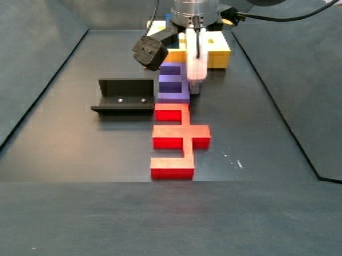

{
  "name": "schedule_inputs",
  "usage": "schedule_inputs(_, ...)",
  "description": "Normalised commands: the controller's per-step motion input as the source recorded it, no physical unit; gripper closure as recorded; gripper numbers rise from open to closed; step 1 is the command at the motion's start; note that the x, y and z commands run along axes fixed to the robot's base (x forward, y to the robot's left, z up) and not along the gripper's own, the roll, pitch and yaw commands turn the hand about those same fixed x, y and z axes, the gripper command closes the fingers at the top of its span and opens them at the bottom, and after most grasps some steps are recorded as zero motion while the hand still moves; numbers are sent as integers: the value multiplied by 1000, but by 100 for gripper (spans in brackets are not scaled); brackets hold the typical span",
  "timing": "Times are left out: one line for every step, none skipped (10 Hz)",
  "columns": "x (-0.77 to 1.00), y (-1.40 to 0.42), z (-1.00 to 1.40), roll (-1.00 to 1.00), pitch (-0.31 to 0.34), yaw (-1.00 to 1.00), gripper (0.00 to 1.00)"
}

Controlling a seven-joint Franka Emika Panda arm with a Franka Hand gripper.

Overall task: Pick up the purple object. Move up. Place the purple object on the fixture. Regrasp the purple object. Move to above the board. Insert the purple object.
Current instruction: Pick up the purple object.

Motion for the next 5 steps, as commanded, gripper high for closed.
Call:
schedule_inputs(54, 0, -129, 156, 54, 0, 0)
schedule_inputs(71, 0, -111, 137, 50, 11, 0)
schedule_inputs(77, 0, -109, 129, 50, 14, 0)
schedule_inputs(20, 0, -126, 116, 21, 29, 0)
schedule_inputs(3, 0, -111, 116, 19, 46, 0)
